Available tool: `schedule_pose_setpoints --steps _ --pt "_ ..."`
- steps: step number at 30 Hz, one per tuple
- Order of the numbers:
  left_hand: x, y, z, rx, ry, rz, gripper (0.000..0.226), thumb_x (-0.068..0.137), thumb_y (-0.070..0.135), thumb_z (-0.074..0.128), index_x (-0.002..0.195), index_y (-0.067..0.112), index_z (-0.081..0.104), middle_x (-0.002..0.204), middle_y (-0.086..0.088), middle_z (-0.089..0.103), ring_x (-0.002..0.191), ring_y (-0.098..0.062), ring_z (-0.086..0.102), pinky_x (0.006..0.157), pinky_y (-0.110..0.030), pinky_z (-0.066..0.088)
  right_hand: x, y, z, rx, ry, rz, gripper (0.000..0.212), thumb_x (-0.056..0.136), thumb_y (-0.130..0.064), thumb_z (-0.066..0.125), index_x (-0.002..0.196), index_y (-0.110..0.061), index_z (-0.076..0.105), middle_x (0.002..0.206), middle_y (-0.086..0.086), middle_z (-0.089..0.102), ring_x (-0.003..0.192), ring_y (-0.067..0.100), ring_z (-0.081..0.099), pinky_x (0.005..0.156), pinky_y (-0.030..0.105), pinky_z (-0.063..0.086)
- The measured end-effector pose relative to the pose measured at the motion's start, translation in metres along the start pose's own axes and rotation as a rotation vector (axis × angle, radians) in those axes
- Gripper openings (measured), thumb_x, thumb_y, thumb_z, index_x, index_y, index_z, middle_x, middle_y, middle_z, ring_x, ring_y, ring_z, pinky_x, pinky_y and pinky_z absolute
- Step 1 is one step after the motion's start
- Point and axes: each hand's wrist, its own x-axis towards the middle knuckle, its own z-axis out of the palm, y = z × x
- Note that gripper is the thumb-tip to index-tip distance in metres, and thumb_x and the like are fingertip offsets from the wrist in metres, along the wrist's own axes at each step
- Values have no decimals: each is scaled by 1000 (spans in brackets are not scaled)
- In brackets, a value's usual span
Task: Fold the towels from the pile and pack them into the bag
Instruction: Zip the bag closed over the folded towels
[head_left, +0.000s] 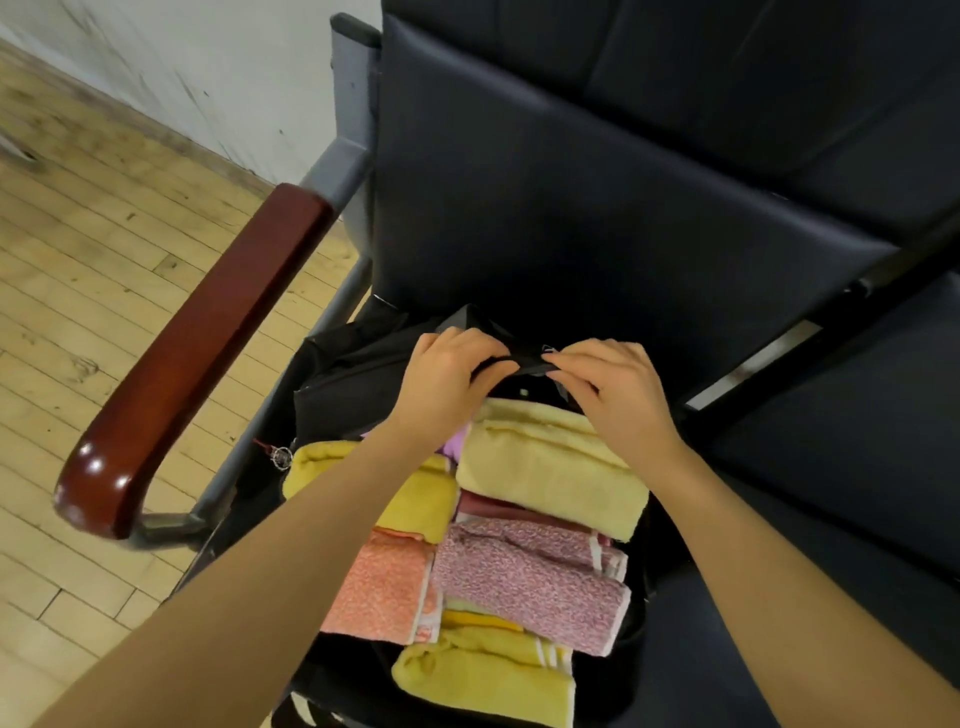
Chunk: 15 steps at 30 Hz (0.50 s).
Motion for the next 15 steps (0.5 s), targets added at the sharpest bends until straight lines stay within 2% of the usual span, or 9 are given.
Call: schedule_pose_setpoints --steps 4,5,7,8,10,11,12,14,15 --pt "10 9 0 -231 -61 -205 16 92 26 61 85 13 68 71 2 64 59 -9 54 64 -28 39 -4 -2 -1 66 65 100 27 87 -34 59 98 -13 72 90 -2 61 83 16 57 83 29 36" --pt "11 11 0 -287 -64 -267 15 92 25 62 82 15 67 71 0 64 61 -11 55 62 -31 43 -7 -3 1 76 77 161 25 85 -34 66 99 -14 69 92 -5 59 86 12 54 85 27 32" --pt "13 13 2 -352 -64 -368 16 92 25 63 79 17 67 74 -5 67 67 -19 59 67 -39 48 -17 0 5 125 60 273 34 78 -31 76 102 -14 60 97 -9 55 88 2 42 87 24 27" --pt "14 14 3 -368 -67 -400 16 91 25 63 78 17 67 75 -8 67 70 -25 61 69 -42 49 -22 3 7 120 54 275 36 77 -31 77 103 -14 58 98 -8 55 88 1 41 87 25 26" --pt "17 15 3 -389 -65 -436 16 91 26 63 76 21 67 75 -9 68 74 -29 62 75 -47 51 -31 12 11 13 100 193 30 81 -35 70 101 -15 59 102 -4 59 93 10 51 88 28 26" --pt "18 15 4 -374 -62 -442 18 92 28 62 74 26 65 74 -9 67 74 -26 60 80 -45 47 -33 16 12 -54 133 159 26 84 -36 64 101 -16 61 105 -2 58 94 15 54 89 30 27" --pt "18 16 5 -325 -69 -444 19 93 30 60 74 28 62 74 -10 67 76 -21 58 88 -38 37 -35 19 13 -117 163 140 24 86 -36 59 100 -16 63 108 0 55 95 19 52 88 32 28" --pt "17 18 8 -185 -71 -454 19 94 33 56 77 28 61 75 -12 65 87 -16 51 80 -24 16 -35 20 15 -204 211 118 22 89 -32 55 98 -16 66 108 1 48 92 22 46 83 34 30" --pt "17 19 9 -154 -57 -455 18 95 34 55 79 27 60 76 -13 64 93 -17 50 75 -22 12 -35 21 16 -238 227 99 22 90 -31 54 98 -15 67 105 2 47 89 23 47 81 35 30"
